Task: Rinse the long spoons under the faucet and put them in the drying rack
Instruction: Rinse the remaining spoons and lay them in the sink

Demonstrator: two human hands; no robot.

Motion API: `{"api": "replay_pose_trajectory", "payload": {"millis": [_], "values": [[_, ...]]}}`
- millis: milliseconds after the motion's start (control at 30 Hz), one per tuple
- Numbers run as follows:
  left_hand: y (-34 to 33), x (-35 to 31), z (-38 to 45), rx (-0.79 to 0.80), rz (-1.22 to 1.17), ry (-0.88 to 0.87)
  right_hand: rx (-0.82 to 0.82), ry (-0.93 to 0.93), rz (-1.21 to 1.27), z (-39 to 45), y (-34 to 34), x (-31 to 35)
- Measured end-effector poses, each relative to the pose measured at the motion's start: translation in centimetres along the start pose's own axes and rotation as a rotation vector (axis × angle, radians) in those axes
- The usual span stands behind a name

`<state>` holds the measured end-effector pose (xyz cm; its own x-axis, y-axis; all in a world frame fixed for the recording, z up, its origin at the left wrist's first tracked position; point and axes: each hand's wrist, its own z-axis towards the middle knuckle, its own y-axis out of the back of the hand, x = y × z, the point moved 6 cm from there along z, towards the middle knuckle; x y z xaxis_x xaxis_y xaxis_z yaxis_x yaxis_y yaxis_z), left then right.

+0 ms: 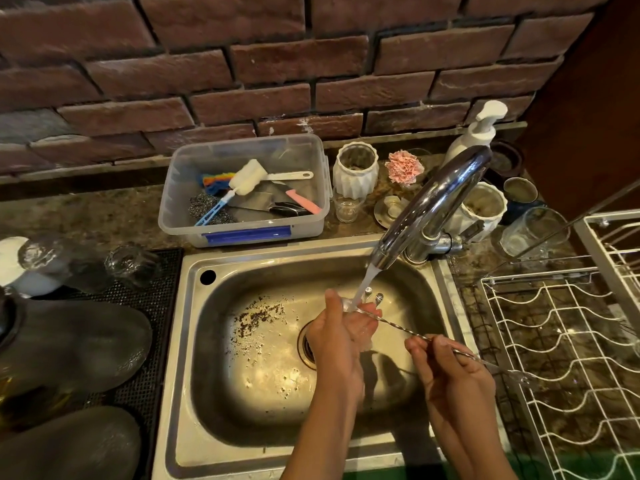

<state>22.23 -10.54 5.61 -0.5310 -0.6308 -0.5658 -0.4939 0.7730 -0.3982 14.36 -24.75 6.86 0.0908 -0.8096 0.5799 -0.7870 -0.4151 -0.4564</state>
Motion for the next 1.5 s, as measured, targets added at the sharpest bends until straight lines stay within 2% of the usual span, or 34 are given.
{"api": "replay_pose_trajectory", "payload": {"millis": [267,467,633,767,933,1133,1333,1500], "values": [[0.1,-0.7,-0.1,0.072,-0.011,-0.035,0.0,-0.044,0.011,-0.6,-0.1,-0.3],[0.9,-1.2,0.4,-0.047,0.104,-0.111,-0.013,-0.035,-0.028,-0.7,-0.2,-0.4],[0.5,-1.0,0.2,0.036,0.125,-0.141,-0.047,-0.044,-0.016,-0.6,0.1,-0.8],[0.9,-1.0,0.3,-0.014,0.203,-0.192,-0.044,-0.039,-0.043,-1.0,-0.1,-0.8],[0.4,-0.9,1.0,-0.047,0.19,-0.159,-0.07,-0.005,-0.054,-1.7,0.1,-1.2],[-0.1,-0.4,0.6,0.092,0.139,-0.091,-0.112,-0.034,0.049,-1.2,0.9,-1.0],[0.0,-0.3,0.6,0.025,0.144,-0.125,-0.08,-0.036,0.039,-1.6,0.4,-1.0],[-0.2,-0.3,0.0,0.091,0.188,-0.127,-0.086,-0.029,0.029,-1.4,0.5,-0.6]]}}
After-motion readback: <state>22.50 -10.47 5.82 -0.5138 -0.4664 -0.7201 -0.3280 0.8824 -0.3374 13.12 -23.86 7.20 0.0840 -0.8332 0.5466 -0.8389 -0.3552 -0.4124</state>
